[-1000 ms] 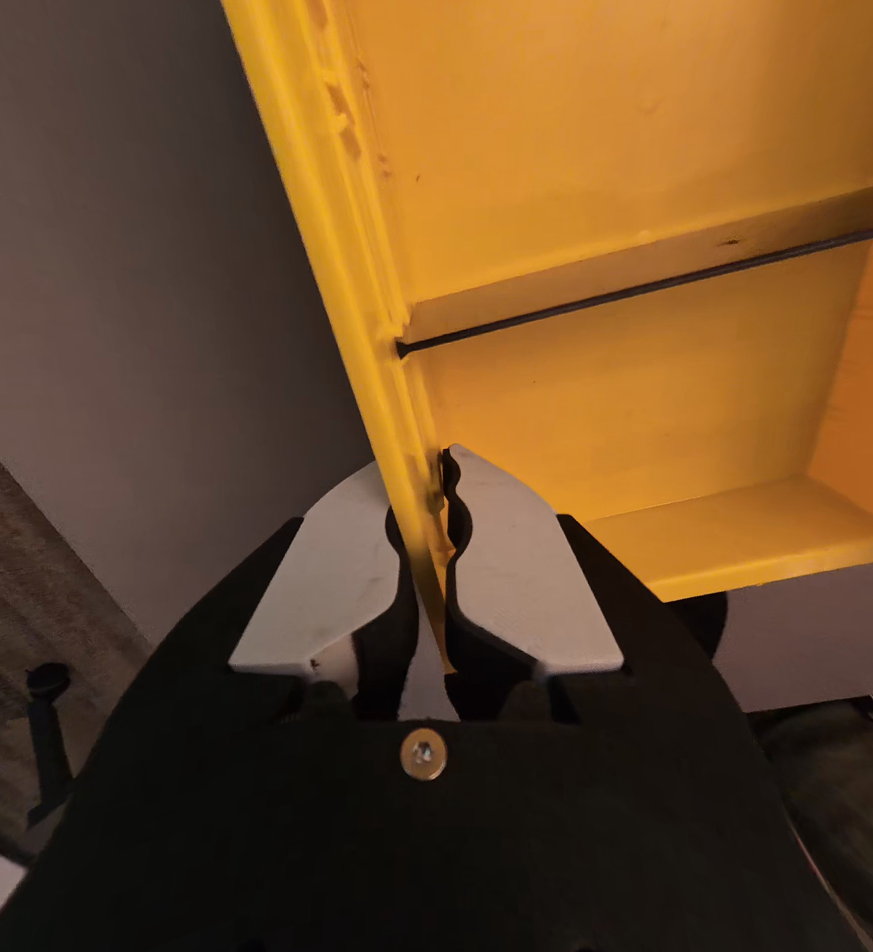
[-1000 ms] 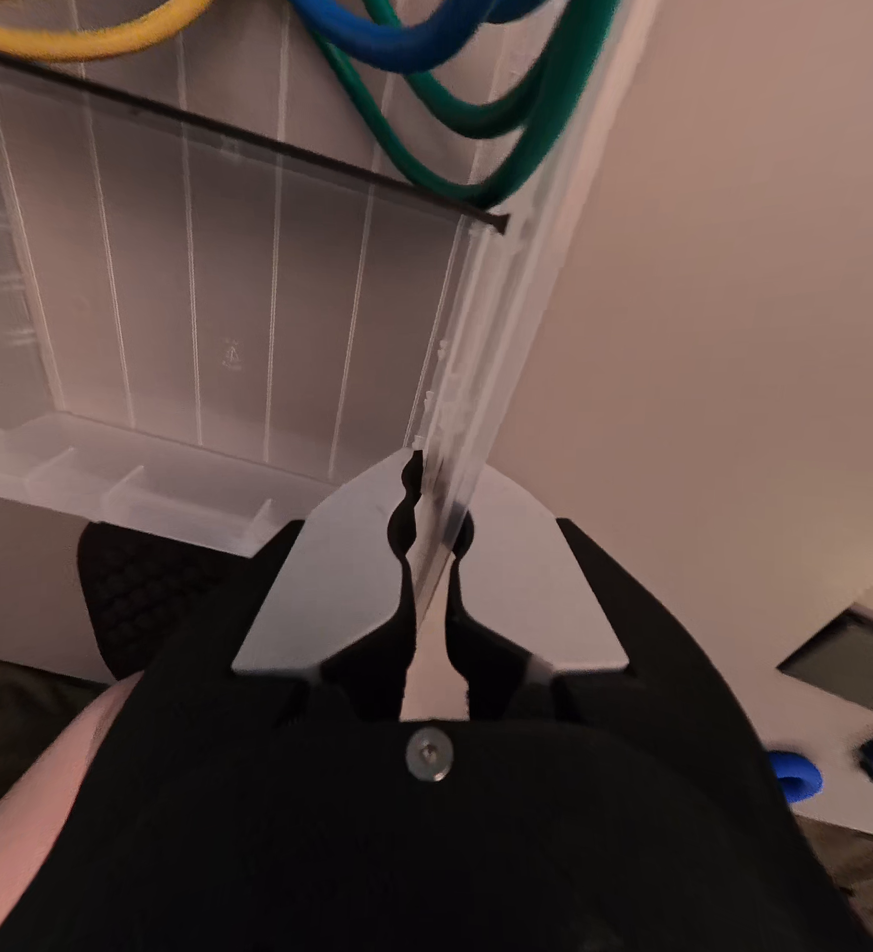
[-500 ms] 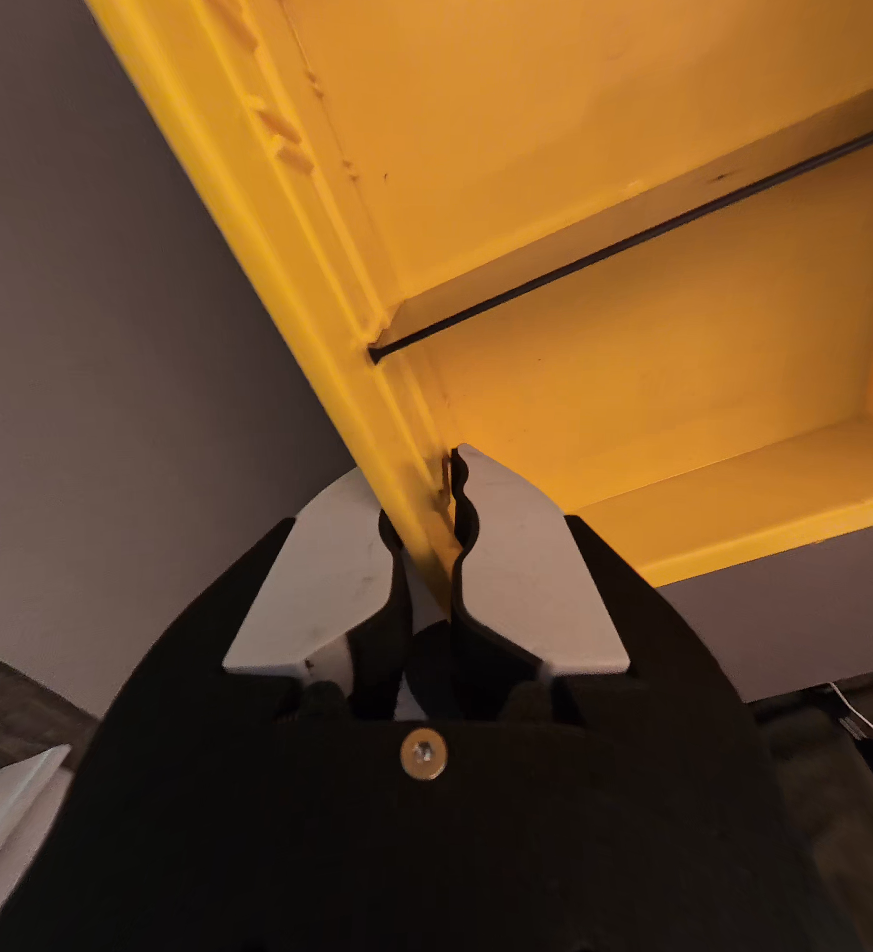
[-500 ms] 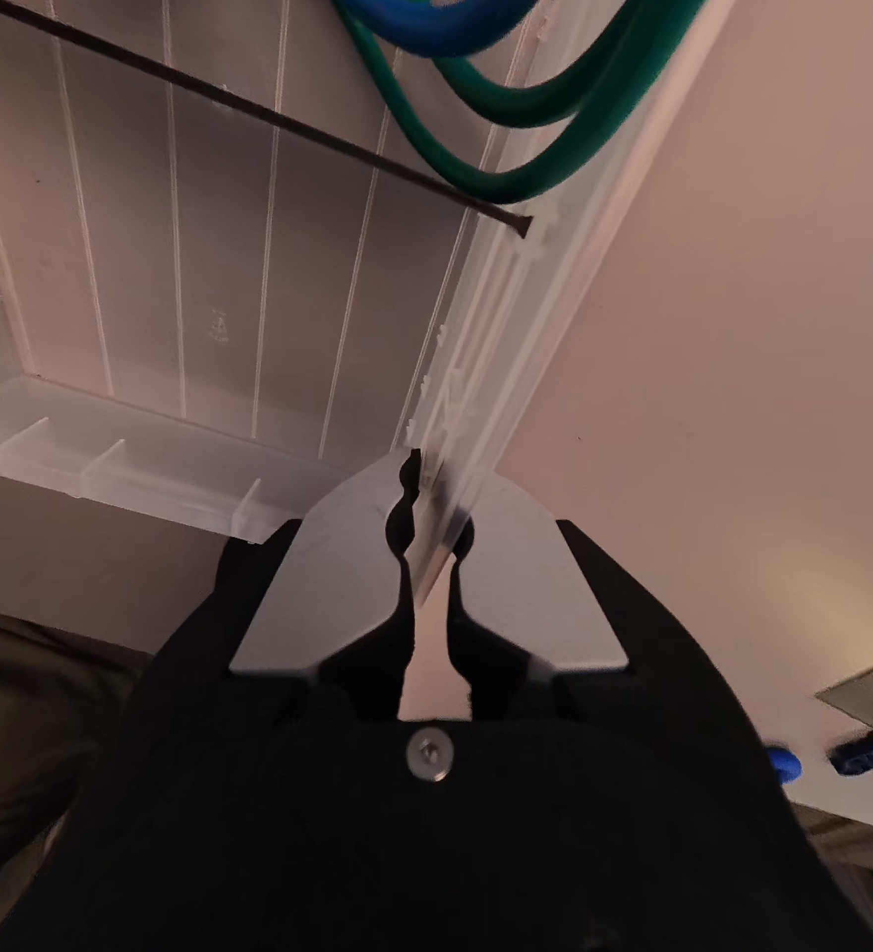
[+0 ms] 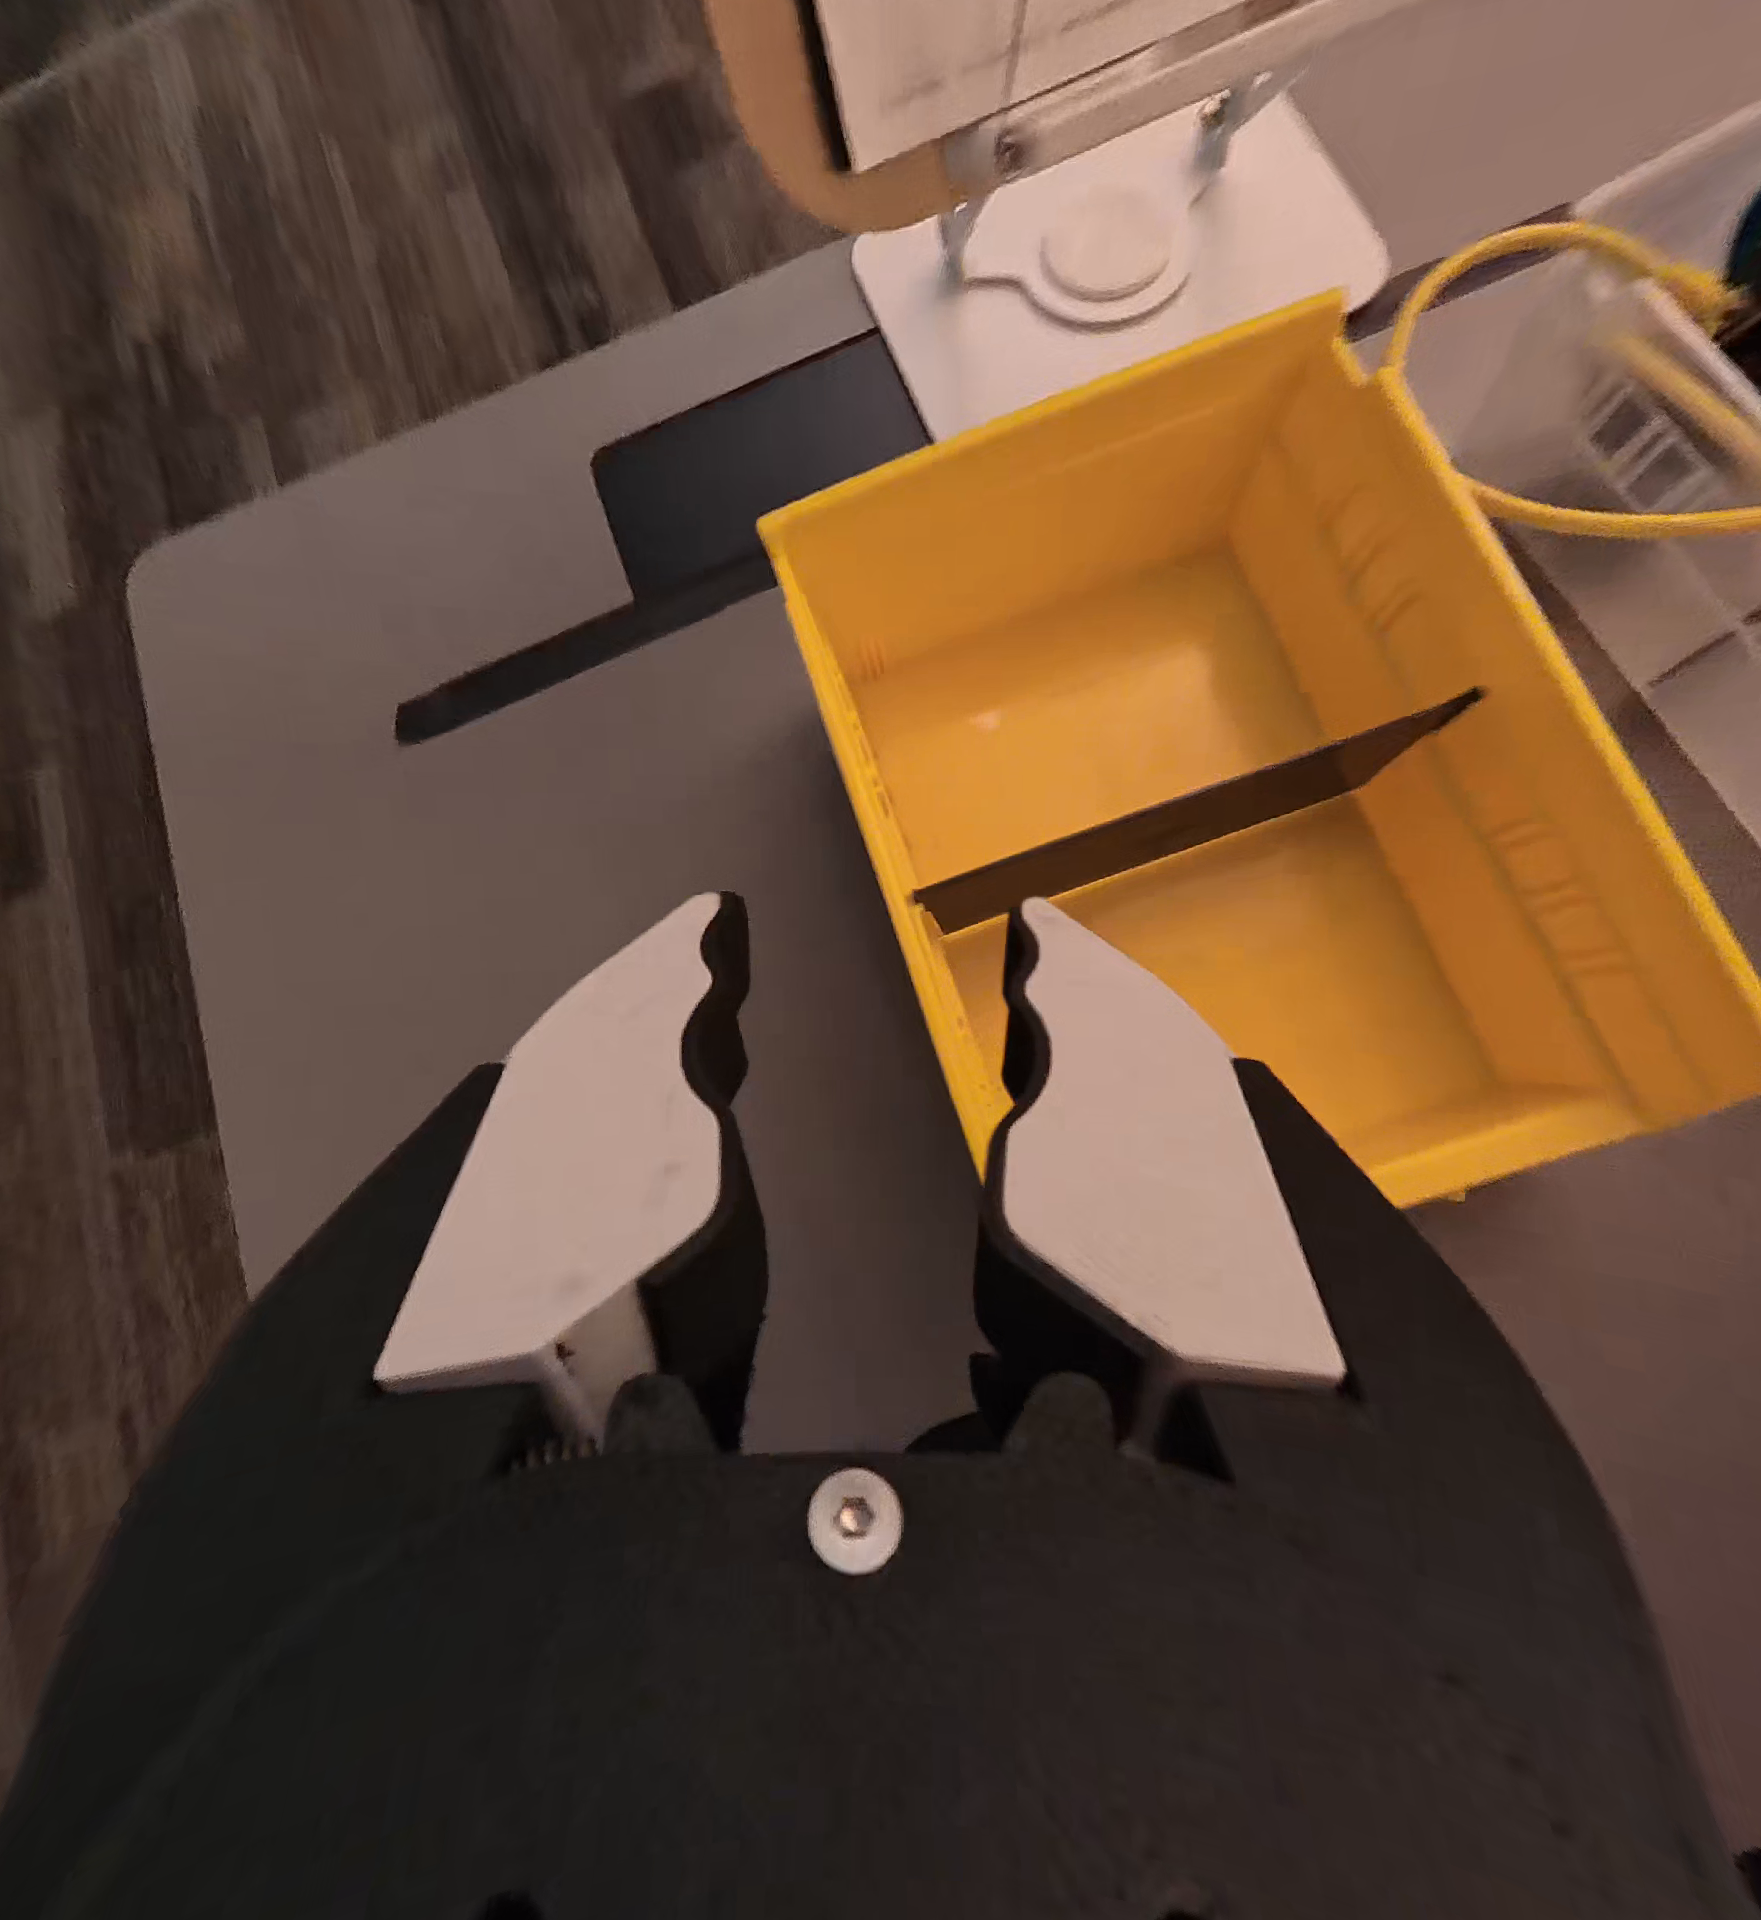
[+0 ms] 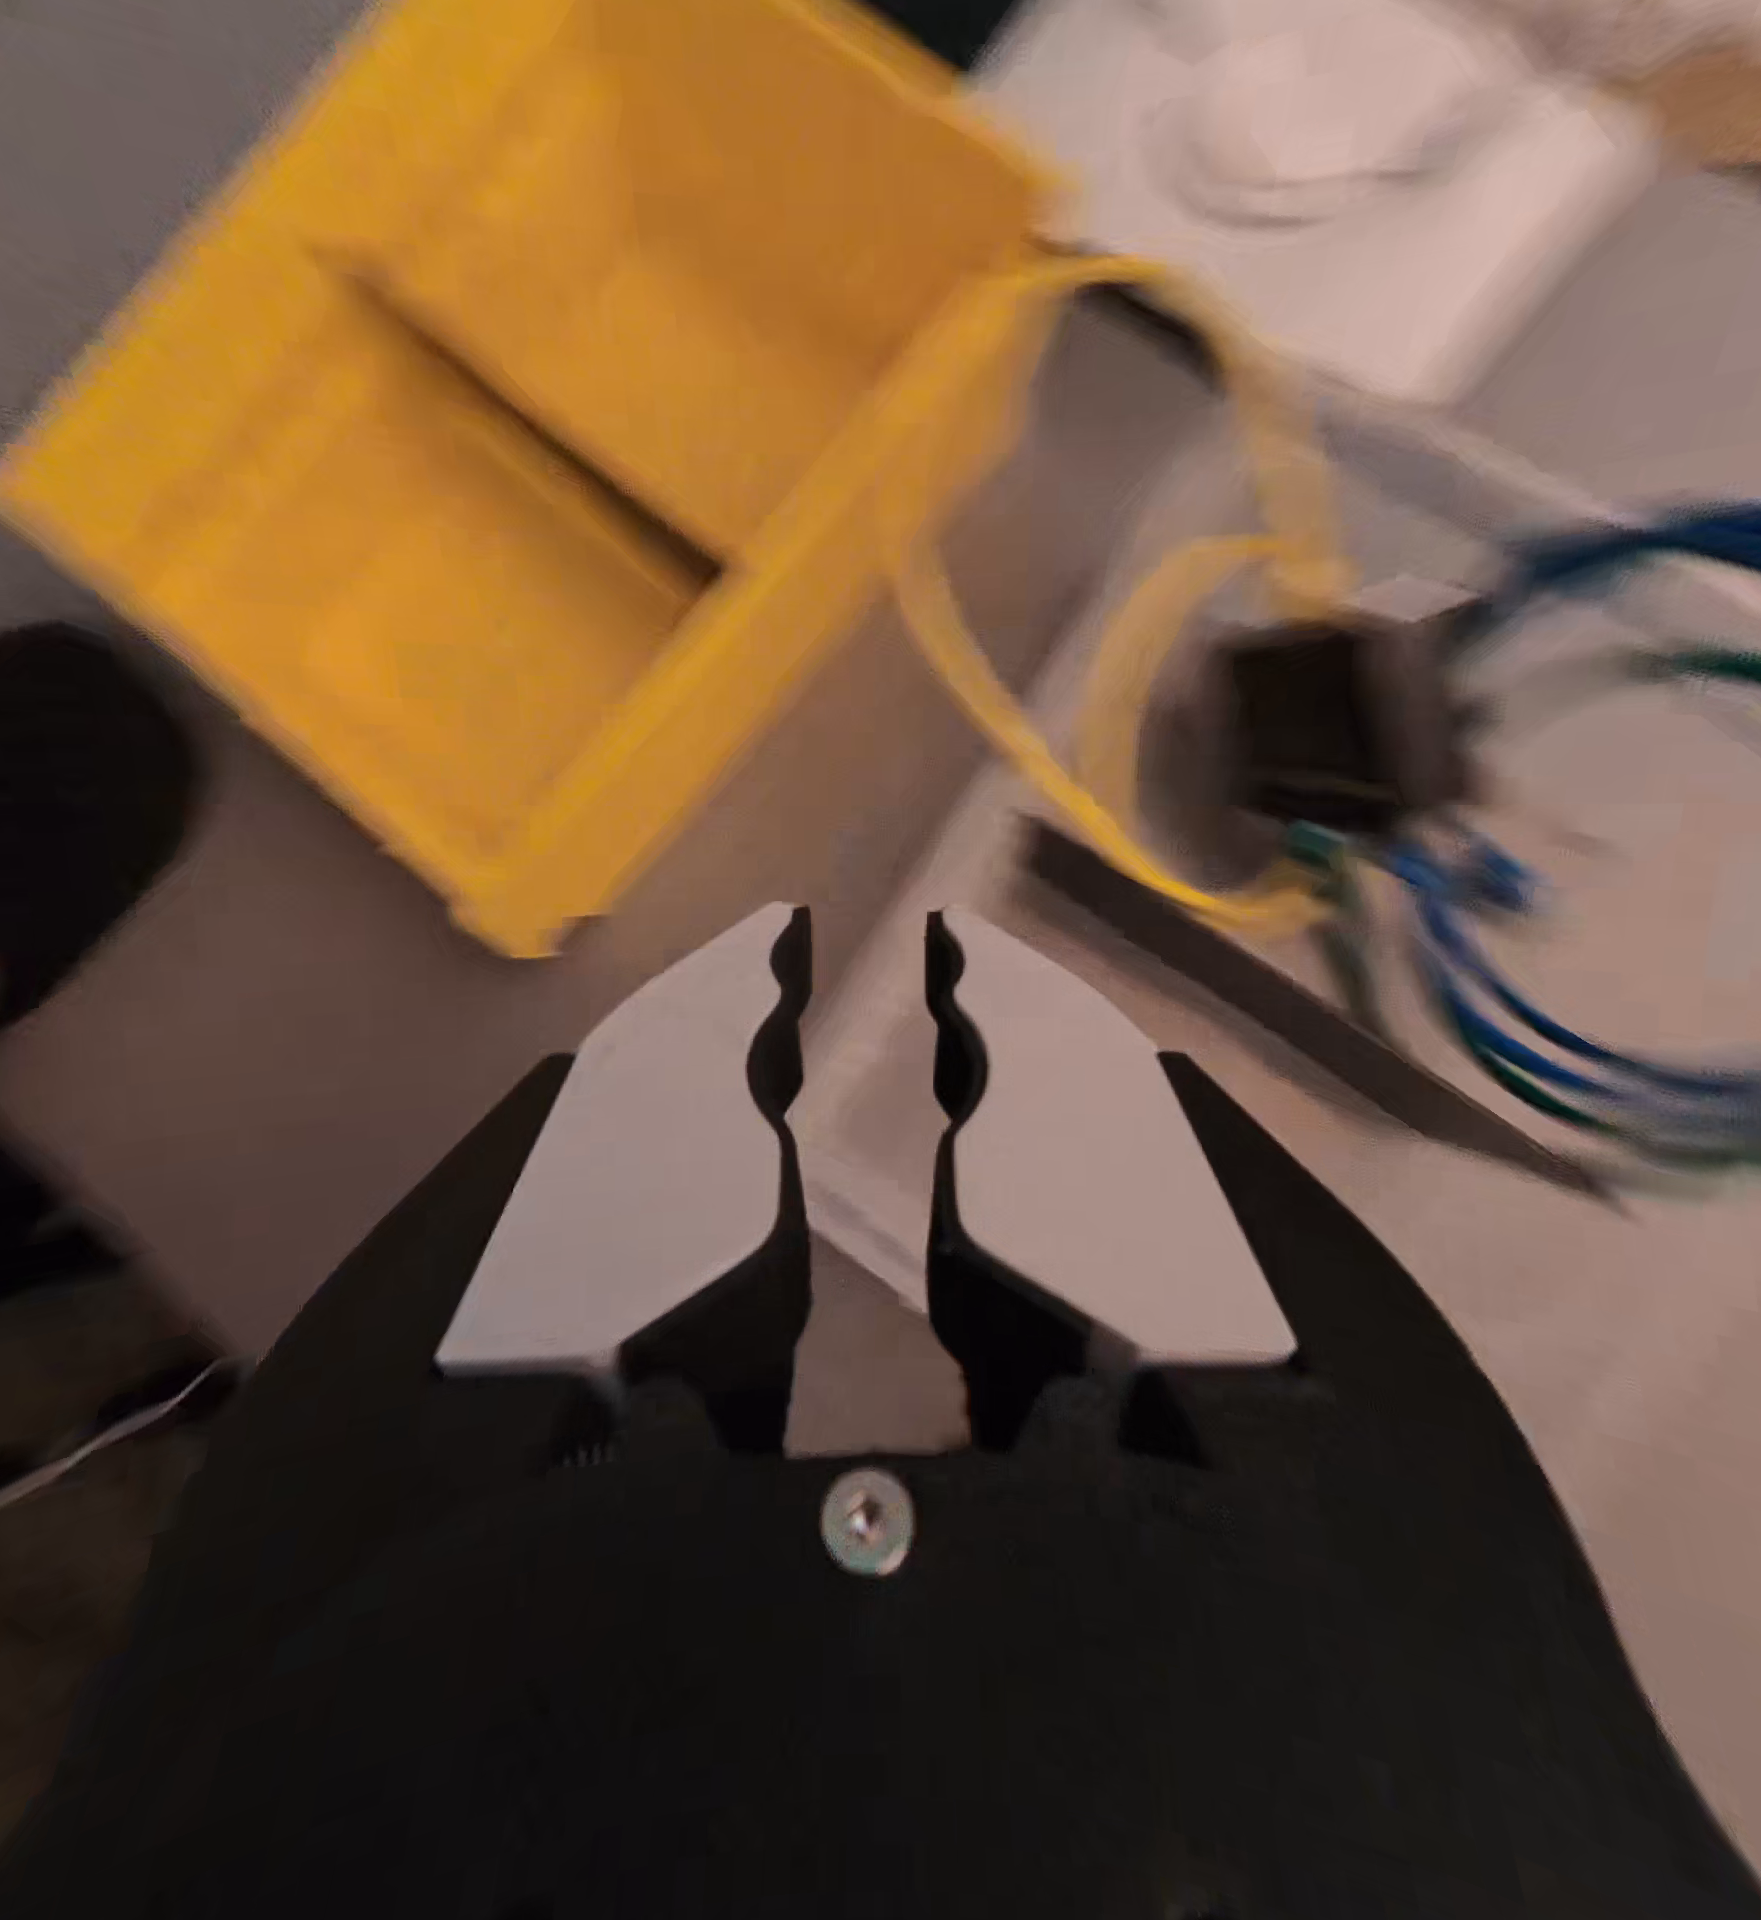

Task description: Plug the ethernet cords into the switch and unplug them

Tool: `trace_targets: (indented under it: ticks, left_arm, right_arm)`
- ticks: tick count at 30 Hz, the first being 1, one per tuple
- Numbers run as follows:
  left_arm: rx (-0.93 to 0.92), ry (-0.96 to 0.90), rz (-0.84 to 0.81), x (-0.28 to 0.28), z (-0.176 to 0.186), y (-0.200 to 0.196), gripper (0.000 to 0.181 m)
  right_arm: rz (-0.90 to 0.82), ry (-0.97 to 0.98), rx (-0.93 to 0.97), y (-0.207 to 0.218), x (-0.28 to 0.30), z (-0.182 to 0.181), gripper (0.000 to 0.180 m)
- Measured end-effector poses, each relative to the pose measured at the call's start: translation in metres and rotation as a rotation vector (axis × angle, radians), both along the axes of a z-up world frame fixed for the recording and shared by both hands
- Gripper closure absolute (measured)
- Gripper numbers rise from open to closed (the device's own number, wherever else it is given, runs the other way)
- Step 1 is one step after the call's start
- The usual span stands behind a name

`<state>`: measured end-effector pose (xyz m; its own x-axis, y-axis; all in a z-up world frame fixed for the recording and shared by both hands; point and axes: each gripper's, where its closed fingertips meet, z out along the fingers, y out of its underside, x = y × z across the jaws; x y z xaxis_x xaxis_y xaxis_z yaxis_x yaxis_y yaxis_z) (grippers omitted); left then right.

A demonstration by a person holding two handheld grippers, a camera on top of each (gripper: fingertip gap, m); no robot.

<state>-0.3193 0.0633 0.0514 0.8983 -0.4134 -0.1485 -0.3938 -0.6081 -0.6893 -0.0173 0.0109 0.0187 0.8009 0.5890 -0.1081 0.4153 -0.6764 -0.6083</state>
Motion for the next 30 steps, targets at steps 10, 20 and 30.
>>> trace_targets:
  ticks: [10,20,30]
  left_arm:
    - [0.099,-0.153,-0.27,0.046,0.034,-0.03,0.128]
    - [0.109,-0.185,-0.325,0.045,0.042,-0.044,0.126]
    - [0.099,-0.212,-0.354,0.041,0.044,-0.053,0.126]
  right_arm:
    - [-0.048,-0.108,-0.401,0.016,-0.067,-0.074,0.15]
    - [-0.286,-0.013,-0.503,0.034,-0.097,-0.074,0.148]
    - [-0.351,-0.175,-0.655,0.025,-0.11,-0.127,0.156]
